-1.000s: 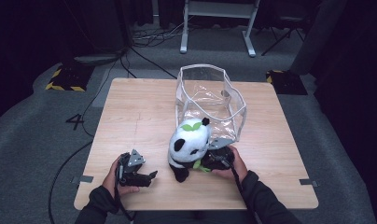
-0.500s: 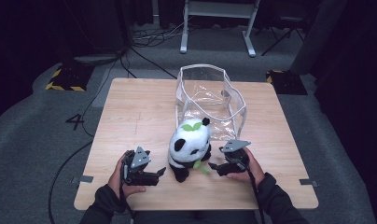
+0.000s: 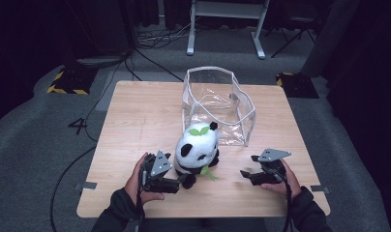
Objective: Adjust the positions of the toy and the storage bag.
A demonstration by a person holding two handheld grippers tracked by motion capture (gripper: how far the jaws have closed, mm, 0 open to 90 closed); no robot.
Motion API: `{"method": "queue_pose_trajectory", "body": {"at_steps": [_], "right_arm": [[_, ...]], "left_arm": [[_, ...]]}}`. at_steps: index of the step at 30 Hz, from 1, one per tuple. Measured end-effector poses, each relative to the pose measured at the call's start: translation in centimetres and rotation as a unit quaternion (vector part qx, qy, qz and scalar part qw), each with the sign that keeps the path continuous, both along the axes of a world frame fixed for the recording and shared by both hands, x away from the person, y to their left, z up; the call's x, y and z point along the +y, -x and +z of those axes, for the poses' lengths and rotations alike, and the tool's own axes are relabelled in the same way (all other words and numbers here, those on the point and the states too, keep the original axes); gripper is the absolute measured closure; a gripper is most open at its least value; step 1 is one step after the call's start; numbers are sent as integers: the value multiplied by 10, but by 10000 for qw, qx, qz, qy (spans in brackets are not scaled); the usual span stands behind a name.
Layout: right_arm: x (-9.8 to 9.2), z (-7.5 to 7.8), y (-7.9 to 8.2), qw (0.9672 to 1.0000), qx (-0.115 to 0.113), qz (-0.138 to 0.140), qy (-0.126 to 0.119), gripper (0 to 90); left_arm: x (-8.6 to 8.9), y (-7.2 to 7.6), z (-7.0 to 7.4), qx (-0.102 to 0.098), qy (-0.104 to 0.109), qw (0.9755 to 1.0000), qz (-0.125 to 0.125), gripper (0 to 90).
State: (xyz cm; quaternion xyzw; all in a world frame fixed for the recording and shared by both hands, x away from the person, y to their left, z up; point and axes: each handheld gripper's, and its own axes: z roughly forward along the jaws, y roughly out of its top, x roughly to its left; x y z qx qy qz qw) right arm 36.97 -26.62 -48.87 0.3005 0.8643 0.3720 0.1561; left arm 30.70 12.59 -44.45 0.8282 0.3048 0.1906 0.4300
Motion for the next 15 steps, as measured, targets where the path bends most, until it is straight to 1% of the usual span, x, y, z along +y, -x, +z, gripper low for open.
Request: {"method": "queue_pose_trajectory", "body": {"at_steps": [1,2,4,5,6,7,8,11,12,13,14,15], "right_arm": [[0,0,0,10000,0,0,0,235],[-7,-1,2,10000,12,-66,-16,232],[-13,-3,3,9999,28,-144,-4,226],[-13,-3,3,9999,28,-144,-4,226],[-19,-4,3,9998,37,-207,28,224],[-21,-5,4,9997,54,-237,17,224],[-24,-6,4,9996,62,-268,17,224],[-29,-7,3,9994,77,-336,14,224],[-34,-9,3,9991,100,-403,-10,223],[-34,-9,3,9991,100,-403,-10,223],[-37,-9,3,9990,108,-426,-29,222],[-41,-10,2,9988,111,-472,-68,222]], "left_arm": [[0,0,0,0,0,10000,0,159],[2,1,4,-30,105,9999,65,159],[3,2,9,-31,220,9997,103,159],[3,2,9,-31,220,9997,103,159],[2,2,12,-79,303,9994,110,159],[2,2,12,-79,303,9994,110,159],[0,3,16,-106,368,9992,86,159],[-3,3,18,-140,379,9992,56,158],[-5,2,21,-190,444,9988,4,158],[-5,2,21,-190,444,9988,4,159],[-5,2,22,-274,550,9981,-82,159],[-5,1,22,-284,623,9975,-159,156]]}}
